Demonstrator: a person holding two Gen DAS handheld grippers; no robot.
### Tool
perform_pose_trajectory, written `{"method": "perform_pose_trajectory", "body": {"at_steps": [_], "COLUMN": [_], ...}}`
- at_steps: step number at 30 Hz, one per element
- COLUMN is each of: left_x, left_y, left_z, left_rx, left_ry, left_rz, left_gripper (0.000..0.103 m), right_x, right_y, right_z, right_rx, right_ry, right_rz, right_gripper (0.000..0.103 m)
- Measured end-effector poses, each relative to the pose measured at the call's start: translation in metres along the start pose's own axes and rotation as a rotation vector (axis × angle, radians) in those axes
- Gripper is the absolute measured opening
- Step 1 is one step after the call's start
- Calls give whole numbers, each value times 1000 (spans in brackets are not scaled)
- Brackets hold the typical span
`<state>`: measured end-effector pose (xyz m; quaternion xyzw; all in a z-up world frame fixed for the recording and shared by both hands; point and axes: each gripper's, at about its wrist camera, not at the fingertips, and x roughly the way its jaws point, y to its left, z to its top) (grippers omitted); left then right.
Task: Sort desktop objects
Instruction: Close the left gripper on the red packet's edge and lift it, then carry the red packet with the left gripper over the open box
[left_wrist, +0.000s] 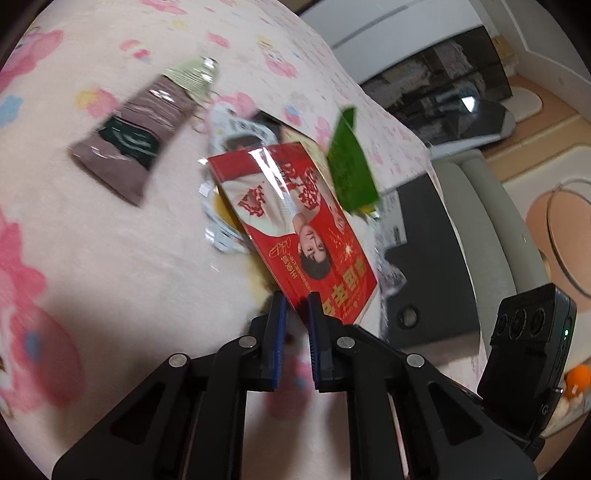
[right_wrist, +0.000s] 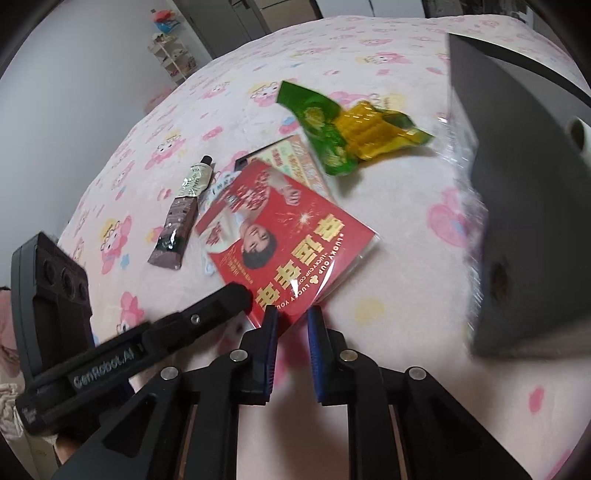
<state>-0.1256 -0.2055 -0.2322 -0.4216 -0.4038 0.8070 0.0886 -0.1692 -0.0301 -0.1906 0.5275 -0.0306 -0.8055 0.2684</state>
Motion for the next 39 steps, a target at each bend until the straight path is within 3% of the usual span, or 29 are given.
{"method": "perform_pose_trajectory", "body": {"at_steps": [6,9,12,17,24,25,26,27,34,39], "left_x": [13,17,28,22,11,9,6,1,-23,-14], "left_y": [-28,-28,-22,-33,-47,-49,-48,-47,-29,-34], "left_z": [-19,-18,-18,-26,-67,-73,-76,-78,-42,-36], "left_rx": [103,92,42,96,126,131,134,135,81,185], "left_ry": [129,123,130,104,189,198,195,186,-16,-26], "left_rz": [-43,-30,-27,1,34,47,59,66,199,246], "left_gripper": [10,21,20,11,11,17,25,26,26,26], "right_x": [-33,-43,-43,-31,-48,-51,-54,-56,-59,-54], "right_y": [-23,-33,-37,-43,-55,-57,-58,-59,-59,-54], "right_z": [-32,-41,-41,-39,-55,-57,-59,-62,-73,-74], "right_rx": [51,72,72,129,156,153,151,148,136,125], "right_ry": [13,31,32,41,50,52,54,57,74,81], "right_rz": [-30,-26,-41,-53,-104,-111,-118,-124,-114,-111], "right_gripper": [13,13,14,15,18,20,20,21,27,32]}}
